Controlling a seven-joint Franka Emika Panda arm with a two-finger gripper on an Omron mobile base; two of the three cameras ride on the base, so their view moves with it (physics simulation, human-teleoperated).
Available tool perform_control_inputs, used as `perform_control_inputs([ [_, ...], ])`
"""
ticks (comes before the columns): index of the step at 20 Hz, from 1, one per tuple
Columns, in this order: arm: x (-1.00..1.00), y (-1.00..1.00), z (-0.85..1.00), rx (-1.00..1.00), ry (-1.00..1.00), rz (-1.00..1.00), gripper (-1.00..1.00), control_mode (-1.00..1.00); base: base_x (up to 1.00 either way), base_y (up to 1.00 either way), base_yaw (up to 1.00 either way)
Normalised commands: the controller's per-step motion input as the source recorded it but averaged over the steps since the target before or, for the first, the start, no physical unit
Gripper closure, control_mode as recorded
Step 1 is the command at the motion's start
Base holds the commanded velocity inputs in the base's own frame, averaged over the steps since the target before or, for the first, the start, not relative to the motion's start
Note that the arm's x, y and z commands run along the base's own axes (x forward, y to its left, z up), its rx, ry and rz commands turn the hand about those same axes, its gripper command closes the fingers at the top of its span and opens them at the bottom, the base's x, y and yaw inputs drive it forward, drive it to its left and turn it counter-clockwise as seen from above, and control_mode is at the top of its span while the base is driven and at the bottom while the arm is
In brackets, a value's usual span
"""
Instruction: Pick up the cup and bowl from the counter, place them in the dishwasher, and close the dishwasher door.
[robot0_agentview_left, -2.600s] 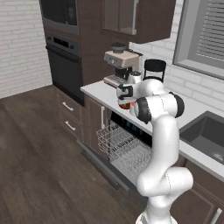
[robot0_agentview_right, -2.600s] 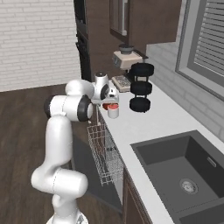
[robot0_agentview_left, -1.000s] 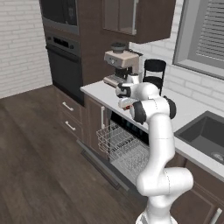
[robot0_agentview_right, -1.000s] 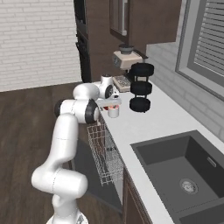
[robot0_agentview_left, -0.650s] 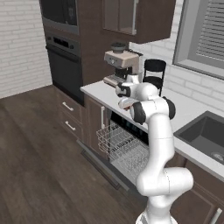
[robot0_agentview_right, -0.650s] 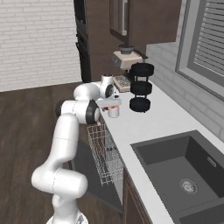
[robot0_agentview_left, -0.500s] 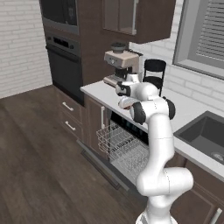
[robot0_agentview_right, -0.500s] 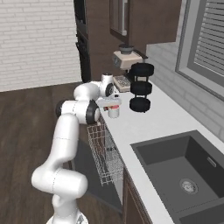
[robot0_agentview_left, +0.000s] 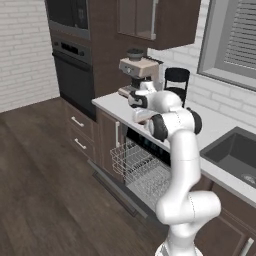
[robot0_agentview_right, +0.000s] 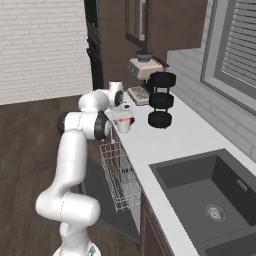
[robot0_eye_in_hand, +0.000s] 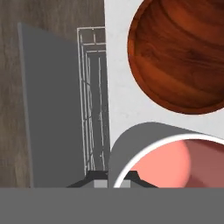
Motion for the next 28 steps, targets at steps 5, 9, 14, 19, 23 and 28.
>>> perform_control_inputs([
  [5, -0.86, 0.85, 0.12, -0.17, -0.21, -0.35, 1.0, -1.0, 0.0, 0.0, 0.0],
  [9, -0.49, 0.87, -0.02, -0.22, -0.01, -0.35, 1.0, -1.0, 0.0, 0.0, 0.0],
  [14, -0.06, 0.46, -0.39, -0.03, 0.0, -0.29, 1.0, -1.0, 0.0, 0.0, 0.0],
  [19, 0.0, 0.0, -0.75, 0.07, -0.05, -0.22, 1.0, -1.0, 0.0, 0.0, 0.0],
  [23, -0.12, -0.18, -0.67, 0.05, -0.14, -0.16, 1.0, -1.0, 0.0, 0.0, 0.0],
  [28, -0.48, -0.17, -0.41, 0.0, -0.18, -0.2, 1.0, -1.0, 0.0, 0.0, 0.0],
])
